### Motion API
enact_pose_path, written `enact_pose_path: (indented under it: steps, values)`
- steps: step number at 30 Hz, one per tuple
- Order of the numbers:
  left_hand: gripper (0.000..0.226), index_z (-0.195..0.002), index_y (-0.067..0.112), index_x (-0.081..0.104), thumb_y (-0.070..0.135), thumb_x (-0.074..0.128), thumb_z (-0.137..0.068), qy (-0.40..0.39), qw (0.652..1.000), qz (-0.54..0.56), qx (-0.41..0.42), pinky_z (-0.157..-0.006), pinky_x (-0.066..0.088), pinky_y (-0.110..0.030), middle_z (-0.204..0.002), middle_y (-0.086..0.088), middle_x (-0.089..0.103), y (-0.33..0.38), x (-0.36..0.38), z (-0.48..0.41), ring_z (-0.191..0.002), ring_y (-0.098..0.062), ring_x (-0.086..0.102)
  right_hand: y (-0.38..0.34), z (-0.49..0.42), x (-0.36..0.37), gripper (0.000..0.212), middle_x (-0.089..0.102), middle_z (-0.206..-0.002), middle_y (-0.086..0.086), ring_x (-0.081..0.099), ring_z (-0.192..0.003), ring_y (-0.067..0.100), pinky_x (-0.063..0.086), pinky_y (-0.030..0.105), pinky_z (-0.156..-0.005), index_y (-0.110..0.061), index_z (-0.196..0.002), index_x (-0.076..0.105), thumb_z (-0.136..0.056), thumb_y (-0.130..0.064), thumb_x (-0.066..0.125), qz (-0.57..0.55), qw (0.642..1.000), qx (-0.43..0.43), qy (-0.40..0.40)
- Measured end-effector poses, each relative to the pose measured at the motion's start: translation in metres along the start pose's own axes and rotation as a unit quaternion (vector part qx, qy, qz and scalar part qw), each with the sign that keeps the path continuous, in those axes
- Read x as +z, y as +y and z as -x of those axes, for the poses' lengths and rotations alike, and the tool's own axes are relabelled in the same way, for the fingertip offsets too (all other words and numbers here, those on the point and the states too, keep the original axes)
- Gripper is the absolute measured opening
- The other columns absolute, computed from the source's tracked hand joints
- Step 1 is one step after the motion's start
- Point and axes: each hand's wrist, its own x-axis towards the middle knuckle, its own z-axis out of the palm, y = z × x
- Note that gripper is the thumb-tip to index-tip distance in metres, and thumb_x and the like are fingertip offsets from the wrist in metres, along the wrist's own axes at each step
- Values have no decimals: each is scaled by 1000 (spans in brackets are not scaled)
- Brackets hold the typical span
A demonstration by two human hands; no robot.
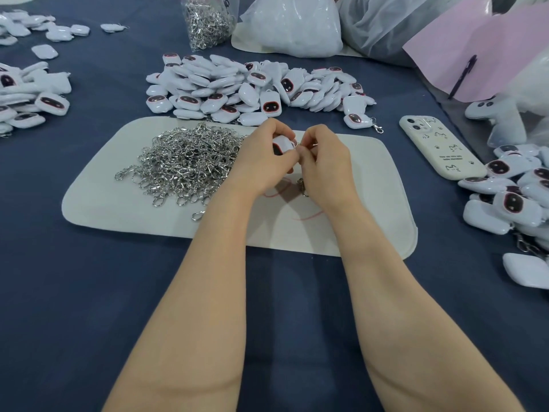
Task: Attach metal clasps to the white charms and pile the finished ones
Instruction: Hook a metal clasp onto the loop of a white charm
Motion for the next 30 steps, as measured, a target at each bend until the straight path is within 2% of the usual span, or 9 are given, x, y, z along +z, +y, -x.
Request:
enact_pose_path:
  steps: [6,9,12,15,19,23,26,28,30]
  values:
    - [22,-100,16,57,8,63,-81,2,999,-42,10,-77,55,-36,-86,11,57,0,1,1,-72,-20,65,-1,1,0,13,55,-83,8,48,-75,22,35,27,-65,-1,-93,54,-85,4,45,31,999,-12,-17]
    - [20,-99,15,57,7,61,-81,2,1000,-30,0,-77,55,-37,-90,3,59,0,1,0,-76,-23,65,-3,1,0,14,56,-85,10,49,-75,23,36,28,-65,-1,-92,54,-83,6,45,28,999,-16,-10]
    - [18,-97,15,57,3,56,-83,26,999,32,-3,-65,53,-26,-100,-5,62,4,2,-1,-60,-9,61,-5,3,0,18,60,-81,3,56,-68,11,42,22,-58,-12,-89,49,-85,5,46,-40,999,11,6]
    - [24,-100,15,57,-2,49,-86,29,992,124,-18,-56,49,-17,-101,-8,60,6,3,-2,-59,-9,62,-6,1,-3,19,57,-80,-13,58,-65,-4,43,9,-56,-18,-90,48,-89,0,51,-125,991,32,38]
    - [26,-110,14,56,-2,47,-91,39,962,253,-99,-69,51,-25,-91,-5,61,5,4,-4,-58,-10,66,-5,-3,-5,14,60,-84,-12,58,-82,8,47,17,-79,-18,-91,56,-89,-4,56,-155,984,45,71]
    - [21,-110,3,50,2,55,-90,48,930,327,-158,-66,56,-21,-95,-14,64,5,3,-5,-59,-11,69,-4,-2,-4,16,60,-82,-16,54,-74,-8,40,6,-72,-17,-91,62,-90,-4,53,-135,985,37,100]
    - [15,-102,8,52,1,55,-89,64,957,254,-124,-58,53,-18,-89,-9,63,6,3,-5,-55,-10,67,-4,-2,-3,15,62,-87,-9,53,-75,-2,38,3,-71,-12,-95,65,-91,-6,52,-89,990,30,105]
    - [17,-99,12,53,0,55,-88,72,979,174,-75,-53,51,-17,-96,-11,62,6,3,-5,-62,-16,67,-2,-2,-3,16,62,-87,-7,52,-77,5,35,1,-68,-11,-95,66,-92,-6,51,-52,993,33,97]
    - [20,-98,16,55,0,55,-87,72,992,102,-28,-59,55,-25,-102,-8,60,4,2,-6,-74,-23,66,0,-3,-2,17,61,-86,-5,52,-79,8,34,3,-66,-10,-95,66,-91,-5,50,-29,996,30,84]
